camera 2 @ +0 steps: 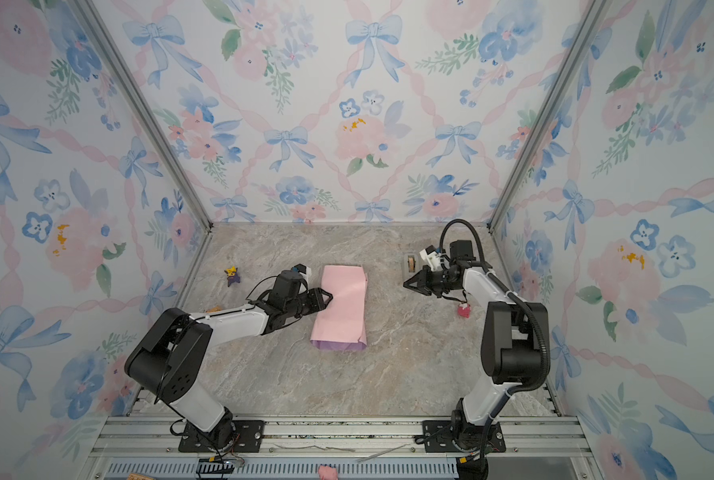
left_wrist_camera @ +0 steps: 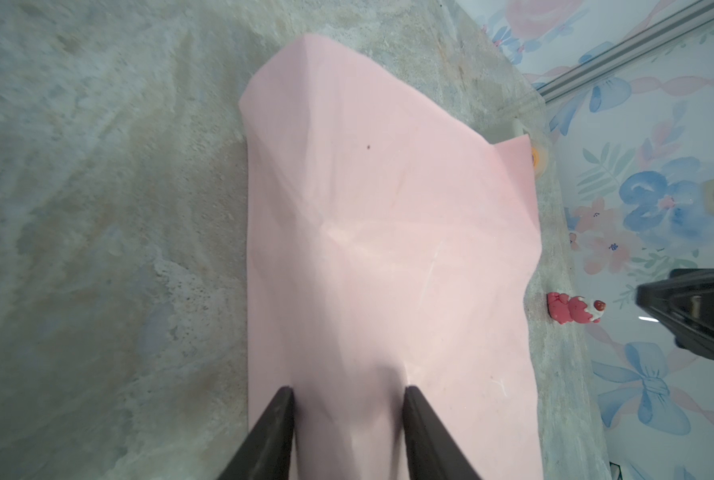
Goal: Wrap the gift box in paper
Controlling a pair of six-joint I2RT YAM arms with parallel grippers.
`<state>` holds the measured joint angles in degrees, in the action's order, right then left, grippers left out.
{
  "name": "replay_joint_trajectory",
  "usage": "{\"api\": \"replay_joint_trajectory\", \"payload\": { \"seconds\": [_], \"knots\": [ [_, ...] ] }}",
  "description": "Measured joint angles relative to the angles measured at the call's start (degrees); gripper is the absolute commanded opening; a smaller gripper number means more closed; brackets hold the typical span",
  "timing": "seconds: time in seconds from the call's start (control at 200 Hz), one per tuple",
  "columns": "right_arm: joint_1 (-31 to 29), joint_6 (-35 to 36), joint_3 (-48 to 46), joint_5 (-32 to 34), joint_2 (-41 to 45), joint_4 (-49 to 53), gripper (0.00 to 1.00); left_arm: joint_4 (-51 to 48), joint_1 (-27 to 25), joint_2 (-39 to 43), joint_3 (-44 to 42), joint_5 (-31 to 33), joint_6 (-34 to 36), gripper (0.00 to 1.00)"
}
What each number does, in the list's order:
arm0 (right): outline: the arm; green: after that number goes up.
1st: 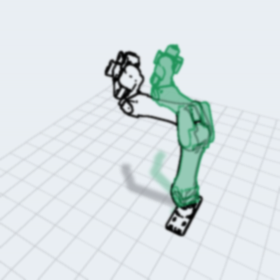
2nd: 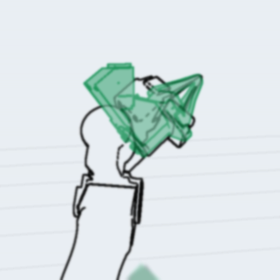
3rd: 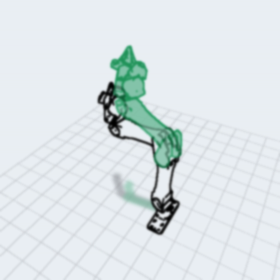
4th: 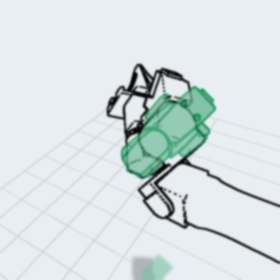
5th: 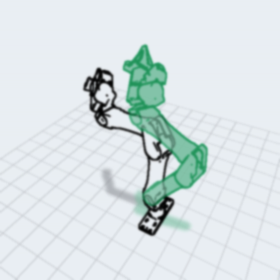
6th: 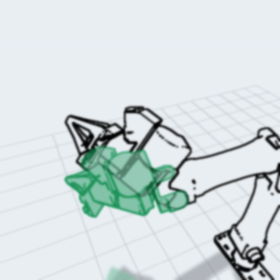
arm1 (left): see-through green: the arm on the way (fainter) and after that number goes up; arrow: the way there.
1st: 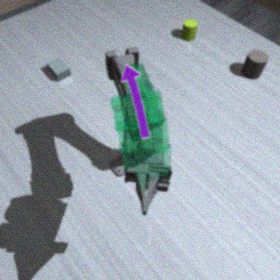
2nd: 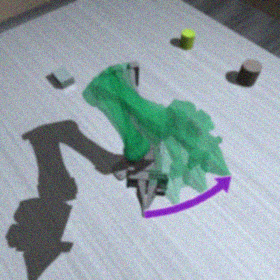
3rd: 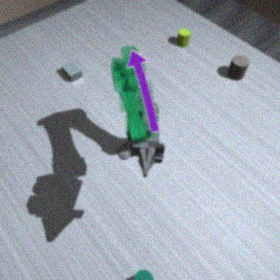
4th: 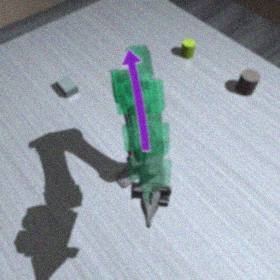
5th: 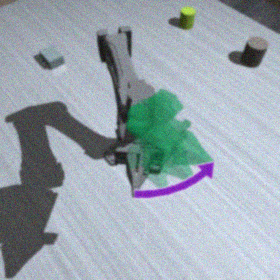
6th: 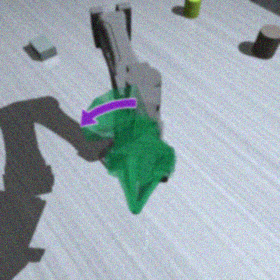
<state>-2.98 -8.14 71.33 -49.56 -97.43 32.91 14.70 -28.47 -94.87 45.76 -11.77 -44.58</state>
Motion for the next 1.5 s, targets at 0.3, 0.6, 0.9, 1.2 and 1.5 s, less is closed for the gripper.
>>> {"api": "replay_joint_trajectory", "payload": {
  "seconds": [0.3,0.6,0.9,1.2,1.5],
  "knots": [
    [-17.9,18.5,16.2,2.4,-0.8,18.7,0.00,0.0,0.0,0.0,0.0,0.0,0.6,0.44],
    [-20.7,25.6,26.9,6.8,-14.1,30.6,0.00,0.0,0.0,0.0,0.0,0.0,0.6,0.44],
    [-21.5,28.1,36.9,5.8,-20.8,36.0,0.00,-0.1,0.0,0.0,0.1,0.0,0.8,0.44],
    [-21.3,29.4,39.4,5.6,-26.7,41.4,0.00,-1.0,0.0,0.0,0.6,0.0,0.9,0.44],
    [-19.2,29.7,39.4,6.0,-27.6,44.1,0.00,-1.1,0.0,0.0,0.6,0.0,0.9,0.44]
  ]
}}
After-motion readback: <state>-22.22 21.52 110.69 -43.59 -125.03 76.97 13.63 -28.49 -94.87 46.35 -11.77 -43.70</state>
